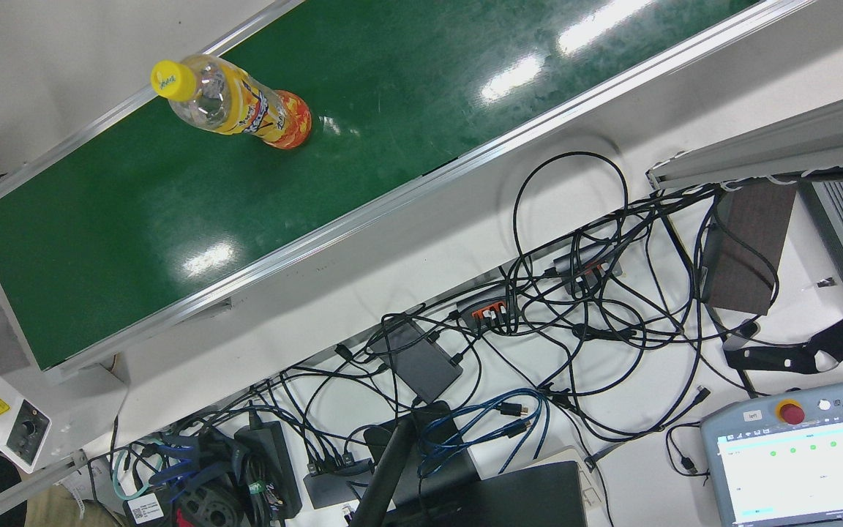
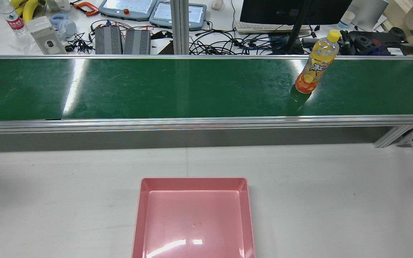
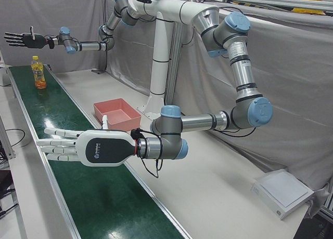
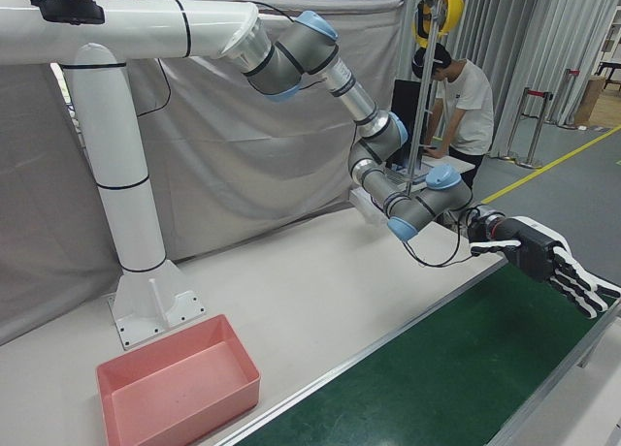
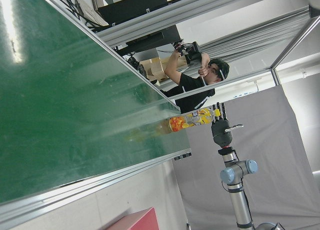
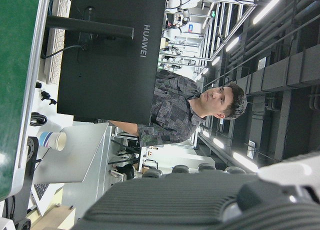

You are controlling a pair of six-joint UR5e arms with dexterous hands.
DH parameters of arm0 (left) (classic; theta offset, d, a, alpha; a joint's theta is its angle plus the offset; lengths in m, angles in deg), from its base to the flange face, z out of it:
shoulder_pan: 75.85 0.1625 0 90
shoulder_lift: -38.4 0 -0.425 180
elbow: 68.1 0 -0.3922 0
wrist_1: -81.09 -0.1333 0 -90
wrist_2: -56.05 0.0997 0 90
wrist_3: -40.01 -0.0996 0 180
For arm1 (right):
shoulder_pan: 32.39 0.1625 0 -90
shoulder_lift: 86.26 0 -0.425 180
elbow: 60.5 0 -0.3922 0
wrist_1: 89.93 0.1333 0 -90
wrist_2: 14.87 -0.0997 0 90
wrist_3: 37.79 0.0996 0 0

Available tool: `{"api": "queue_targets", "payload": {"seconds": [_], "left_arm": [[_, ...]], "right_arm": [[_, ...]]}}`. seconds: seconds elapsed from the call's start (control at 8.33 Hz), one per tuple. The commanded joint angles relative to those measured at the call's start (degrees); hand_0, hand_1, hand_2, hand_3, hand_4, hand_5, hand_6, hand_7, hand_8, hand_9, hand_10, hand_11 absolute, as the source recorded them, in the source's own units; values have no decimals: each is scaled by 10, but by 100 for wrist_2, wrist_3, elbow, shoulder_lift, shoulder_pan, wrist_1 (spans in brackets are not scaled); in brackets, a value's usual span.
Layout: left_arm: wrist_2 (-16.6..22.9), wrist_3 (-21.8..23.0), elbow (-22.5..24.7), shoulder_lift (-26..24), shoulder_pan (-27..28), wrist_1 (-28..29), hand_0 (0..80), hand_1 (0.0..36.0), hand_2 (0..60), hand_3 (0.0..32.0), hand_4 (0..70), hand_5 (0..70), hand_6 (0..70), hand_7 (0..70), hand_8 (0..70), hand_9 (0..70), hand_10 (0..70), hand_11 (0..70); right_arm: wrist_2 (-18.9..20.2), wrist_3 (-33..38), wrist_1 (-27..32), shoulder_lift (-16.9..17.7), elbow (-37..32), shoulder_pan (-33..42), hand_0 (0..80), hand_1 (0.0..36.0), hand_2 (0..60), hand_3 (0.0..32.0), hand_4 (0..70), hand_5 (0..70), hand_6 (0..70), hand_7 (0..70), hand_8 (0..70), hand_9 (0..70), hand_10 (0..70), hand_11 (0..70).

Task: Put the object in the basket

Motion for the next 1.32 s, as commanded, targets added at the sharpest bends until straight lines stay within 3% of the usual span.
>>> {"api": "queue_targets", "payload": {"seconds": [0.0, 1.2], "left_arm": [[20, 0, 12, -9, 59, -156, 525, 58, 0, 0, 167, 80, 0, 0, 48, 90, 62, 102], [20, -9, -15, -105, 138, -263, 521, 55, 0, 0, 172, 86, 0, 0, 50, 94, 68, 110]], "right_arm": [[6, 0, -2, 0, 6, 0, 0, 0, 0, 0, 0, 0, 0, 0, 0, 0, 0, 0], [-3, 0, -2, 0, 6, 0, 0, 0, 0, 0, 0, 0, 0, 0, 0, 0, 0, 0]]}}
